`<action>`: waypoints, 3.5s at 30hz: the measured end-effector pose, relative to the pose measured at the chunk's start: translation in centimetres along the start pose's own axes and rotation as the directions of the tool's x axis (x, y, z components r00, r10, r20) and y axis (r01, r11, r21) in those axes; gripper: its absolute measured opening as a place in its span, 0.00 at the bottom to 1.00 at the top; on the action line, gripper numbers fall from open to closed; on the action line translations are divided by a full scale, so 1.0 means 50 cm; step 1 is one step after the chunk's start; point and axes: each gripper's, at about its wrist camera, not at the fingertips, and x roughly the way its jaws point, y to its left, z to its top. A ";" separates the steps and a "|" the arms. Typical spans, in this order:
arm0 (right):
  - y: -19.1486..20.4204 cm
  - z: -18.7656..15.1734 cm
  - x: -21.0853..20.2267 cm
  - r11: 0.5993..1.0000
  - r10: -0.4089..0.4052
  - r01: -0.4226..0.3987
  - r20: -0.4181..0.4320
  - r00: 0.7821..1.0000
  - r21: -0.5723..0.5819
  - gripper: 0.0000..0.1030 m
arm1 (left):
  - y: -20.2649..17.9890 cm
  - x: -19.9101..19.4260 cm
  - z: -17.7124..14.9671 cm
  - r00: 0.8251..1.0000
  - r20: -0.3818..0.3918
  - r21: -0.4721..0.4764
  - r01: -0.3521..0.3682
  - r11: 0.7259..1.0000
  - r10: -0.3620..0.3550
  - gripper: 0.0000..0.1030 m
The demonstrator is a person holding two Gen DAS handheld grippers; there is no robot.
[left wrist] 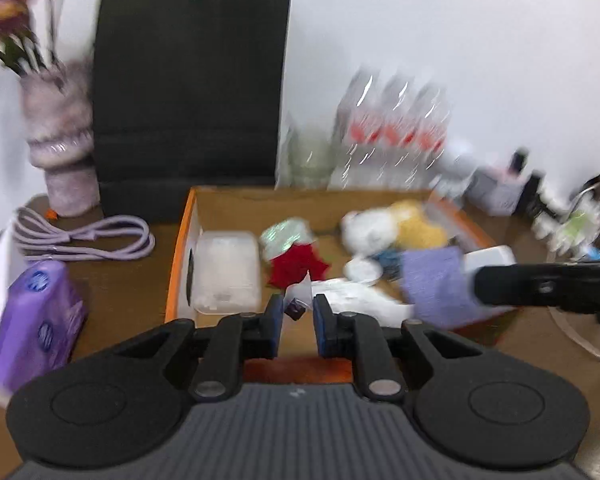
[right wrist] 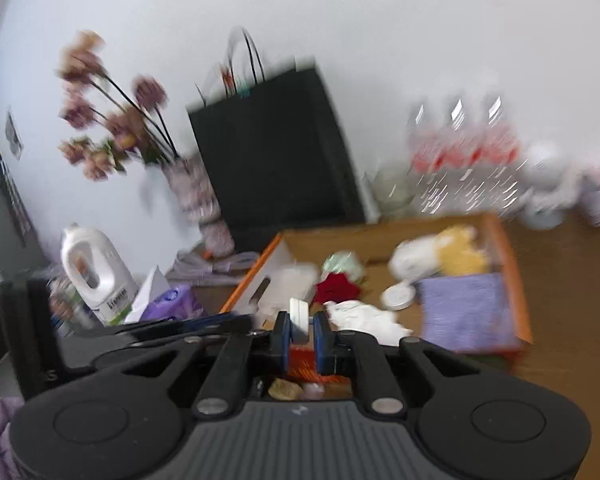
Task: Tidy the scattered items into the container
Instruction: 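Carry both small white pieces into the box and open both tools, then move both tools back toward the desk items beside the box, then grasp the clear sachet with the right tool while the left tool grasps a small dark item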
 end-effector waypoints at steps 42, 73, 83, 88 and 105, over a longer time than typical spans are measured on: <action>0.094 0.069 -0.085 0.892 -0.334 0.374 0.187 0.924 -0.253 0.84 | -0.049 -0.269 0.012 0.944 0.289 -0.001 -0.166 0.986 0.159 1.00; 0.122 -0.394 -0.165 0.946 -0.211 0.233 0.120 0.970 -0.224 0.39 | -0.001 -0.251 -0.332 0.977 0.181 -0.029 -0.106 0.994 0.109 0.90; 0.107 -0.251 0.145 0.937 -0.239 0.212 -0.066 0.969 -0.278 0.32 | 0.068 -0.019 -0.230 1.000 0.008 -0.008 0.017 1.000 -0.017 0.49; 0.081 -0.228 0.180 0.951 -0.232 0.210 -0.072 0.970 -0.227 0.33 | 0.078 0.010 -0.214 0.998 0.023 -0.014 0.059 0.998 -0.059 0.38; 0.116 -0.253 0.059 0.958 -0.216 0.225 0.064 0.974 -0.180 0.16 | 0.023 -0.187 -0.264 0.978 0.207 -0.074 0.004 0.997 0.011 0.12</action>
